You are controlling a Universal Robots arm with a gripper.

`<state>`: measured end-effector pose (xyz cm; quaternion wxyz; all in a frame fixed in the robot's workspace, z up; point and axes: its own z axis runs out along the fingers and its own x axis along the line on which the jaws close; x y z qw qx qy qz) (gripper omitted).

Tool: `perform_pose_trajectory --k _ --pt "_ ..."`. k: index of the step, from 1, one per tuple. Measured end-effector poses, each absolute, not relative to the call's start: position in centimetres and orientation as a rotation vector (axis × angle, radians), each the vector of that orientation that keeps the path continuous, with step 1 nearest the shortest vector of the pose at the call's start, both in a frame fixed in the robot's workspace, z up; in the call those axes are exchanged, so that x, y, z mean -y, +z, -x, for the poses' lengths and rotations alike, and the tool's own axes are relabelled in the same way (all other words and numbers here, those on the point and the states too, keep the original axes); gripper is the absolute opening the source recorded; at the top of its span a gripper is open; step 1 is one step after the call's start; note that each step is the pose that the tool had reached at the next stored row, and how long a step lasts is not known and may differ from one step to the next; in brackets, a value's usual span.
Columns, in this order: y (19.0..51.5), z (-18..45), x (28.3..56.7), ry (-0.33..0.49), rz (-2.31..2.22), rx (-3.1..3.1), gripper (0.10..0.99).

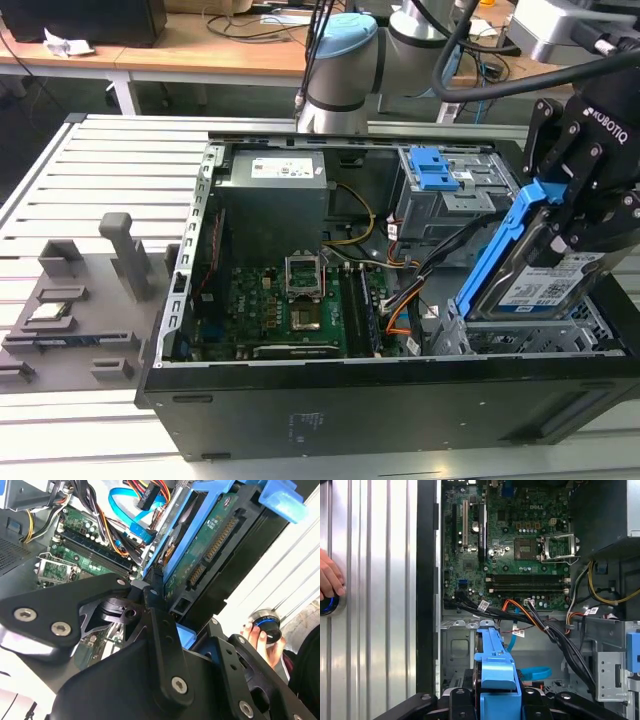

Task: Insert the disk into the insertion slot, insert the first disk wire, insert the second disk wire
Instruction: 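Insert the disk into the insertion slot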

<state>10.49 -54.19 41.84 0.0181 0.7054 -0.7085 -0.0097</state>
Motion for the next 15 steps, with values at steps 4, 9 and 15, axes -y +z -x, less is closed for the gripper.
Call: perform_pose_trajectory --k 4,9,15 --pt "41.2 -10.5 54.2 -0.03 -2.191 2.2 0.365" --pt "40.7 -10.5 54.2 -0.03 -2.191 2.2 0.365" --pt "40.3 -10.5 54.2 -0.03 -2.191 2.2 0.365"
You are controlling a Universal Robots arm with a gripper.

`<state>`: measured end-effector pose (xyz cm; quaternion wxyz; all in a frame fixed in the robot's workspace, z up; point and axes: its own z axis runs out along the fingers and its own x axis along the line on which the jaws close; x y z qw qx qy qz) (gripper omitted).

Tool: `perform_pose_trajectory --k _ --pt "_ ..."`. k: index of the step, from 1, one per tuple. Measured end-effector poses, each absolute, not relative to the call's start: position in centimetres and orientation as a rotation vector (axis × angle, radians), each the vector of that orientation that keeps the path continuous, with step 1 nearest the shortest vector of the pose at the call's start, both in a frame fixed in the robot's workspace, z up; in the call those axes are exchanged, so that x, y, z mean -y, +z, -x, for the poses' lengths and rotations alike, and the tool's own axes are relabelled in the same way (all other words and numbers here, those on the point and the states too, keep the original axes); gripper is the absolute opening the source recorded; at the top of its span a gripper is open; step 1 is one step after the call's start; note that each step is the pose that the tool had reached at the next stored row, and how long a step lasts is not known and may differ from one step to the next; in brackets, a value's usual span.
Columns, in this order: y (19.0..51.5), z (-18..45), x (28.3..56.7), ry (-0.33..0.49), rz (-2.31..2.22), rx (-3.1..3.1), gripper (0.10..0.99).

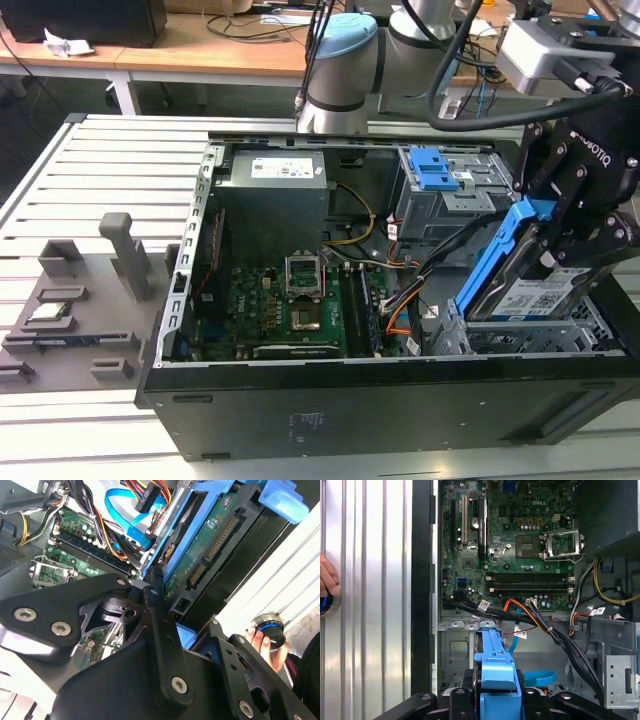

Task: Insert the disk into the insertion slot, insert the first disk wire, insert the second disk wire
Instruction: 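Insert the disk into the insertion slot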

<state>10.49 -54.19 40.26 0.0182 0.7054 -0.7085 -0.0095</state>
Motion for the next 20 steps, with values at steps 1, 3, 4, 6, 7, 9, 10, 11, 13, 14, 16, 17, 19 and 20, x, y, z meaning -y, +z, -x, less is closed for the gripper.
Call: perform_pose_trajectory --k 1,3,4,6,7,9,10,11,13,14,16,17,19,20 --pt "40.2 -10.5 54.2 -0.03 -2.191 2.2 0.365" --pt "39.9 -10.5 54.2 -0.03 -2.191 2.2 0.365" --pt "39.9 -10.5 54.2 -0.03 -2.191 2.2 0.365" --pt "39.6 -10.5 54.2 -0.03 -2.191 2.2 0.365" --pt "39.3 -10.5 54.2 -0.029 -2.191 2.2 0.365" --pt "39.2 -10.5 54.2 -0.029 -2.19 2.2 0.365" --pt "39.1 -10.5 54.2 -0.029 -2.191 2.2 0.365" --pt "39.1 -10.5 54.2 -0.029 -2.19 2.2 0.365" --pt "39.0 -10.5 54.2 -0.029 -2.191 2.2 0.365" --pt "38.9 -10.5 54.2 -0.029 -2.191 2.2 0.365" --pt "38.7 -10.5 54.2 -0.029 -2.19 2.2 0.365" --pt "38.6 -10.5 54.2 -0.029 -2.19 2.2 0.365" --pt "38.4 -10.5 54.2 -0.029 -2.19 2.2 0.365" --pt "38.2 -10.5 54.2 -0.029 -2.19 2.2 0.365"
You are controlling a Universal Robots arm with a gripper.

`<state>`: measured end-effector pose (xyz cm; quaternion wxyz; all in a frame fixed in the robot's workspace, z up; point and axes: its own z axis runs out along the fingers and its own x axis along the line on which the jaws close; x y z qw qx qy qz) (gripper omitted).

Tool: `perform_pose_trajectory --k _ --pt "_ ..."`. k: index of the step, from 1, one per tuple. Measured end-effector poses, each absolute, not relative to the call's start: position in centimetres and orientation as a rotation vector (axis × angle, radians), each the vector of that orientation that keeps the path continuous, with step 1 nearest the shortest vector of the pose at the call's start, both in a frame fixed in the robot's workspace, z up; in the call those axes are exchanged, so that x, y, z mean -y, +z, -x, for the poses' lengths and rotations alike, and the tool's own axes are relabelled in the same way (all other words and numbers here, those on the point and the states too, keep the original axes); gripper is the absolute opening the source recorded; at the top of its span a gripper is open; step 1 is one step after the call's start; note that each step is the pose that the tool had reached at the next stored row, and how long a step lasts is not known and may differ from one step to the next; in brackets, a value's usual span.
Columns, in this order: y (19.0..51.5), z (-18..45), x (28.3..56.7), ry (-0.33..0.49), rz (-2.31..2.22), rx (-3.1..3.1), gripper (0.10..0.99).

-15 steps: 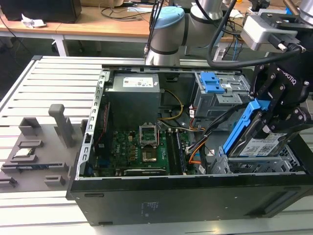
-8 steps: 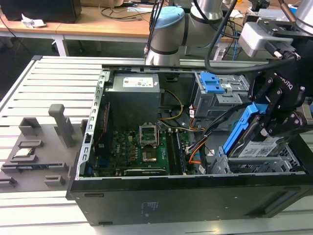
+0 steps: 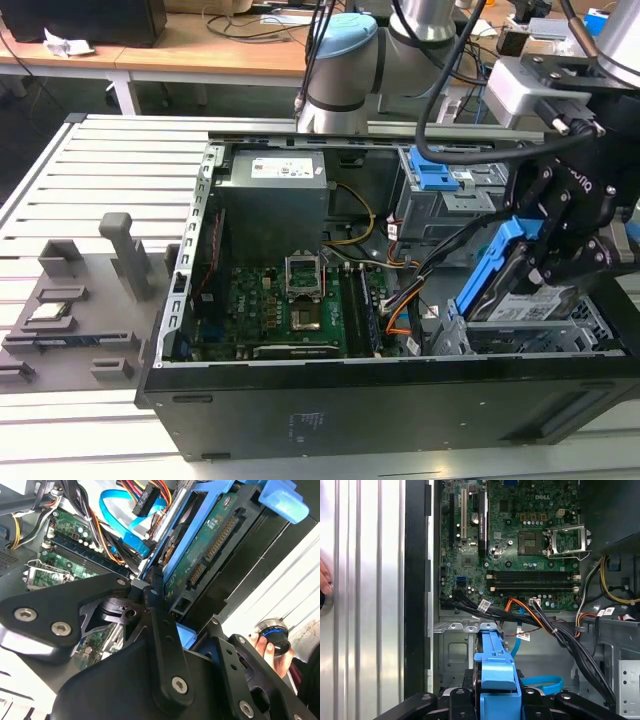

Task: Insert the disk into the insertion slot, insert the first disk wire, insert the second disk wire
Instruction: 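Insert the disk into the insertion slot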

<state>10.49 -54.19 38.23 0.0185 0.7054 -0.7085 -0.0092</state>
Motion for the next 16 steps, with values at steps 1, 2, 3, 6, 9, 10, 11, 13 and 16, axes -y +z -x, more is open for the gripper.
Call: perform_pose_trajectory --k 1,2,3,6,9,10,11,13,16 --pt "38.2 -10.49 54.19 -0.028 -2.19 2.2 0.365" --pt "38.2 -10.49 54.2 -0.028 -2.19 2.2 0.365" --pt "38.2 -10.49 54.2 -0.028 -2.19 2.2 0.365" --pt "38.19 -10.49 54.19 -0.028 -2.19 2.199 0.376" --pt "38.18 -10.49 54.19 -0.027 -2.19 2.199 0.557" --pt "38.18 -10.49 54.2 -0.027 -2.19 2.199 0.62" --pt "38.18 -10.49 54.2 -0.027 -2.19 2.199 0.62" --pt "38.18 -10.49 54.19 -0.027 -2.19 2.199 0.62" --pt "38.17 -10.49 54.19 -0.026 -2.189 2.199 0.62"
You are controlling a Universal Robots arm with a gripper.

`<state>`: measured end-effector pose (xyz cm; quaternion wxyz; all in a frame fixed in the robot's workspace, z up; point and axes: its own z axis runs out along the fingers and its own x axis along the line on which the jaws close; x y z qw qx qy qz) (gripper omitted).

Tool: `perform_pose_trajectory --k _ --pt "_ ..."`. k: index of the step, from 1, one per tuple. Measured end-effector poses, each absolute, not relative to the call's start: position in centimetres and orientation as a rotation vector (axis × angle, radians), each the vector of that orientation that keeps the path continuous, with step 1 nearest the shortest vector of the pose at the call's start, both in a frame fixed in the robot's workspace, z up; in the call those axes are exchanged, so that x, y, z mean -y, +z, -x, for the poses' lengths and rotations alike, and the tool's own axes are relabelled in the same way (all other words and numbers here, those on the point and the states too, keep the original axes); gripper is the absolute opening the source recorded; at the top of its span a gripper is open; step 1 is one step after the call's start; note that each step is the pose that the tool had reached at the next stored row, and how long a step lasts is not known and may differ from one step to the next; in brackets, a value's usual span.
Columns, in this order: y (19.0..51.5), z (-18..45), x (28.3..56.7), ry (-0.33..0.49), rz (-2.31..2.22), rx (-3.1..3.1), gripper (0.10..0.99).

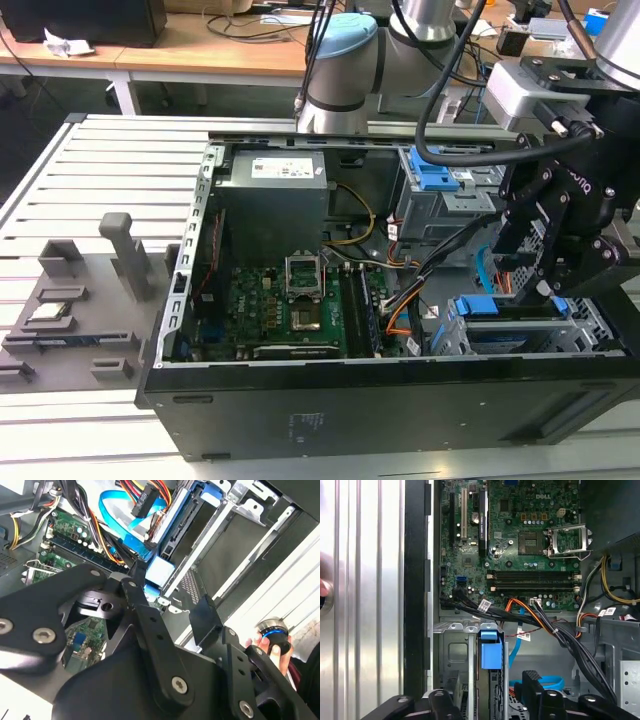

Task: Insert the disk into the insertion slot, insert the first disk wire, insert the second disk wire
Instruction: 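Insert the disk into the insertion slot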

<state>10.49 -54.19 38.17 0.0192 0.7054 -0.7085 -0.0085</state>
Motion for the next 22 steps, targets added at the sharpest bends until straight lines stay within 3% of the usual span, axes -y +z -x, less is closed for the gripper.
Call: perform_pose_trajectory --k 1,3,4,5,6,8,22 --pt "38.2 -10.5 54.2 -0.026 -2.189 2.199 0.604" --pt "38.2 -10.5 54.2 -0.026 -2.189 2.199 0.475" --pt "38.2 -10.5 54.2 -0.026 -2.189 2.199 0.294" --pt "38.2 -10.5 54.2 -0.025 -2.189 2.199 0.235" --pt "38.2 -10.5 54.2 -0.025 -2.189 2.198 0.235" --pt "38.2 -10.5 54.2 -0.025 -2.189 2.198 0.106" --pt "37.0 -11.2 54.2 -0.016 -2.185 2.195 0.106"
